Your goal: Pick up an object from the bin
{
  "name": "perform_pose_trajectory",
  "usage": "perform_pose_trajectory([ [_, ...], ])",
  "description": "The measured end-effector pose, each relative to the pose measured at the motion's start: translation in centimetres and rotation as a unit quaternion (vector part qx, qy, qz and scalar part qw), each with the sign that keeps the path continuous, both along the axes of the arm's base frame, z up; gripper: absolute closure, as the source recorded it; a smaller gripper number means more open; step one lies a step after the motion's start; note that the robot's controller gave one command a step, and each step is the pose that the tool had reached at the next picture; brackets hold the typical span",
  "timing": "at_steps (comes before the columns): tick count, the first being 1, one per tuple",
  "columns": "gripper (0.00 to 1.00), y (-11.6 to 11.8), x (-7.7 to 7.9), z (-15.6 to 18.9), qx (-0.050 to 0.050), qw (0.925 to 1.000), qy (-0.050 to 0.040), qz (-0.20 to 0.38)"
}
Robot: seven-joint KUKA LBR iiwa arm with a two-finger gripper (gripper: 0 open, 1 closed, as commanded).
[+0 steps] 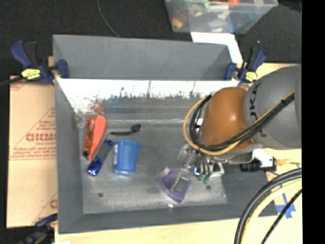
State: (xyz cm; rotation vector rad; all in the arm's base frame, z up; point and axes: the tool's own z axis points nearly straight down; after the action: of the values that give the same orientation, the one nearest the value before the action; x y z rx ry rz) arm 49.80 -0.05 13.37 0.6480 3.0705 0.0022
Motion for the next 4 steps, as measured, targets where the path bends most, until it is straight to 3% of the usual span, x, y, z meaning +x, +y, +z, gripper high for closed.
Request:
perform_pose_trajectory([
  [1,0.0,1.3,-1.2,-6.4,0.0,0.9984,-0.0058,-0.057],
  [2,1.0,0.8,-0.6,-6.3,0.002,0.9974,-0.007,-0.071],
  [3,1.0,0.8,-0.6,-6.3,0.002,0.9974,-0.007,-0.071],
  [4,1.0,0.6,-0.8,-2.1,0.001,0.9976,-0.0025,-0.069],
])
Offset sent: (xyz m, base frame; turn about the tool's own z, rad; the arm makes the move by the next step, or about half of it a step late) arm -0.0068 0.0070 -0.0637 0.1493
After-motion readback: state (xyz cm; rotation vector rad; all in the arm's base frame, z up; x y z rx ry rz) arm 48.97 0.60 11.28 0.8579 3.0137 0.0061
